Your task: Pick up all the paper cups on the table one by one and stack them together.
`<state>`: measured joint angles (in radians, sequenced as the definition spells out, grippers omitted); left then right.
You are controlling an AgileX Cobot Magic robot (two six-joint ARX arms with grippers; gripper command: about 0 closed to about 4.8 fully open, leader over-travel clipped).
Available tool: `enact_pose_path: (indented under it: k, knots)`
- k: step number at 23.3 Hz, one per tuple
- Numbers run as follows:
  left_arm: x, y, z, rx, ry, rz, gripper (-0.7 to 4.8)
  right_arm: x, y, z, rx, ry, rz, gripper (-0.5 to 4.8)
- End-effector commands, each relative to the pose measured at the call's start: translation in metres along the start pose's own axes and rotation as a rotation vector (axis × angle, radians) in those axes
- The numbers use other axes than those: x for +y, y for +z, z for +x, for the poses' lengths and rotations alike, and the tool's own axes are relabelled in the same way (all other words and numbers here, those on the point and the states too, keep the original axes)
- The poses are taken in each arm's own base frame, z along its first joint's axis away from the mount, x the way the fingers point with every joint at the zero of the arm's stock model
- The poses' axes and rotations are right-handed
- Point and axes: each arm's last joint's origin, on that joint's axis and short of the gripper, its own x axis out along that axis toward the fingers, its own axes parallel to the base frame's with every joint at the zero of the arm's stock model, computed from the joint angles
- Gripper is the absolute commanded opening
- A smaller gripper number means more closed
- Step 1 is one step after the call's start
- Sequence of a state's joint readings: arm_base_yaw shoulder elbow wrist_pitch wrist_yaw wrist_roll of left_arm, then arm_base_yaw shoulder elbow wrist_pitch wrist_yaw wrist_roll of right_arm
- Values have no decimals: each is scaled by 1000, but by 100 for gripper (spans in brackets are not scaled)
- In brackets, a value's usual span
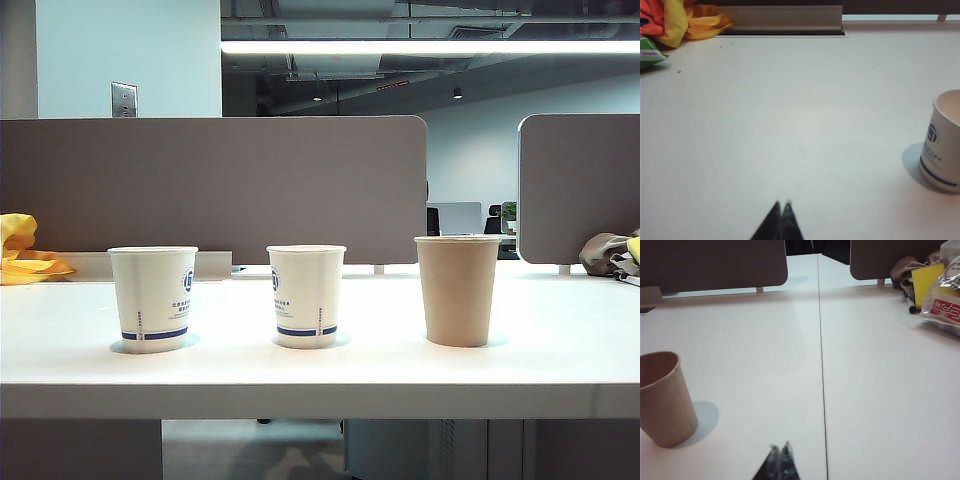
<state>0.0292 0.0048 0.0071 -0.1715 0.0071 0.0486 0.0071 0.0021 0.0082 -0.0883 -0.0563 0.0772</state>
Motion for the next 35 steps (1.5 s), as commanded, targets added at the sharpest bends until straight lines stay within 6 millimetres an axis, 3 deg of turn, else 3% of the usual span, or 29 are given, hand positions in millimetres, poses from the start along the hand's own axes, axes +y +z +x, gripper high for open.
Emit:
enact_pose_path:
  k: [1,35]
  knots:
    - [0,1,0,-8,3,0,-5,0,0,0,-6,3,-3,-5]
    - [1,4,0,-40,27,-4,-5,2,0,0,-5,54,10,-6]
